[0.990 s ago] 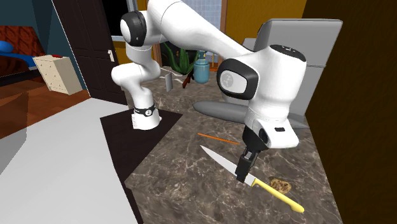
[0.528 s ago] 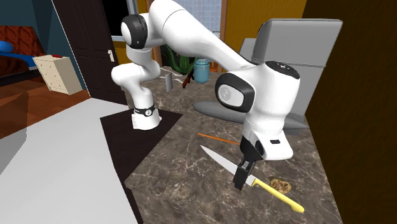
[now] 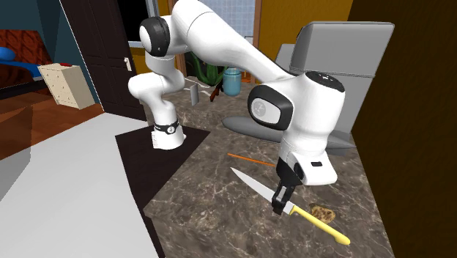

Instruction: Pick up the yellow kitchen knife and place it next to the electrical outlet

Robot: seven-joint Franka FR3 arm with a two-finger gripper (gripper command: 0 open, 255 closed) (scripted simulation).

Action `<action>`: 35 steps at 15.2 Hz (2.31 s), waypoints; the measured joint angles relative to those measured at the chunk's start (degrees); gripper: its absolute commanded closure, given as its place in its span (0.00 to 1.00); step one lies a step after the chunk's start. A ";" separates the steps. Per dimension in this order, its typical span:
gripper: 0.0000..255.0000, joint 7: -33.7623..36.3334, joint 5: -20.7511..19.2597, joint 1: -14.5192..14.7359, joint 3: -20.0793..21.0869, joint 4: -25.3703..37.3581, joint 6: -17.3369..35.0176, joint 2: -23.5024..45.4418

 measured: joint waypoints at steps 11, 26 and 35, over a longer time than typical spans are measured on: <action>1.00 -0.20 0.11 -0.06 0.04 0.66 -1.26 -0.61; 1.00 -1.09 0.71 0.02 0.32 6.90 -10.73 -3.92; 1.00 -1.62 0.90 0.27 0.40 13.56 -17.60 -4.15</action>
